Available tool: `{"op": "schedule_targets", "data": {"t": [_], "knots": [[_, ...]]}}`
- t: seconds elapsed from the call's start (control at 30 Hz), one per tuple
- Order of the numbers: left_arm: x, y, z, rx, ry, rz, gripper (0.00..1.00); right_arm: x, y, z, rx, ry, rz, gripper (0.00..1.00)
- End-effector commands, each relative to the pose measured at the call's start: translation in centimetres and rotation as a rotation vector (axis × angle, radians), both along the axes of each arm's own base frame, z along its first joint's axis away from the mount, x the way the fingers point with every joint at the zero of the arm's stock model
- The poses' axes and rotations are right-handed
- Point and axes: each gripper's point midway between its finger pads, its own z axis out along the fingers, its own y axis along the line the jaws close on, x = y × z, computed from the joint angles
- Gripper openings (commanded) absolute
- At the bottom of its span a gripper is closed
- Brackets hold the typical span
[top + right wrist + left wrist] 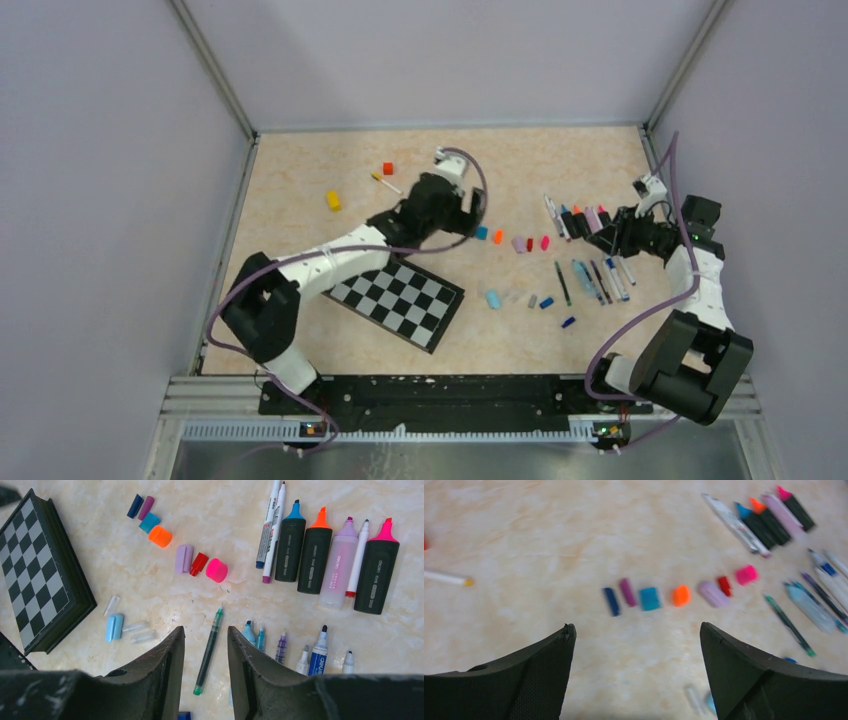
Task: Open the pen caps
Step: Pick up the pen from the center of the board.
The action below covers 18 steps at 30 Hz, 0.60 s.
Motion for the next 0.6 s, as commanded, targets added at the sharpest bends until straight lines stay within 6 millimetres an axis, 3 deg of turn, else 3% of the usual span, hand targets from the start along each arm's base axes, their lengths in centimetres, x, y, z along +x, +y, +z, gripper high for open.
{"op": "schedule_targets", "data": {"t": [0.0,0.1,0.2,0.3,0.5,0.57], "knots": [[5.5,6.5,-0.4,-0.079,0.095,0.163,0.95,0.3,-0.1,-0.2,0.001,-0.011,0.018,0.36],[9.5,10.0,-1.3,-0.101,0.197,0.337,0.96,0.4,-0.3,-0.5,-0.003,-0.001,0.017,0.36],[12.6,13.0,-3.4,-0.061,0.335,0.537,0.98,0.4,-0.4,-0.9,-0.001,0.014,0.013,0.36],[14.5,15.4,-6.7,0.052,0.467,0.694,0.98,0.5,-0.5,-1.2,0.000,0.024,0.013,0.36],[17.8,18.8,-8.4,0.117,0.491,0.899,0.95,0.7,-0.6,-1.6,0.004,0.041,0.013,0.36],[18.7,19.7,-9.2,0.098,0.497,0.917,0.87,0.7,-0.6,-1.7,0.005,0.046,0.012,0.36]]}}
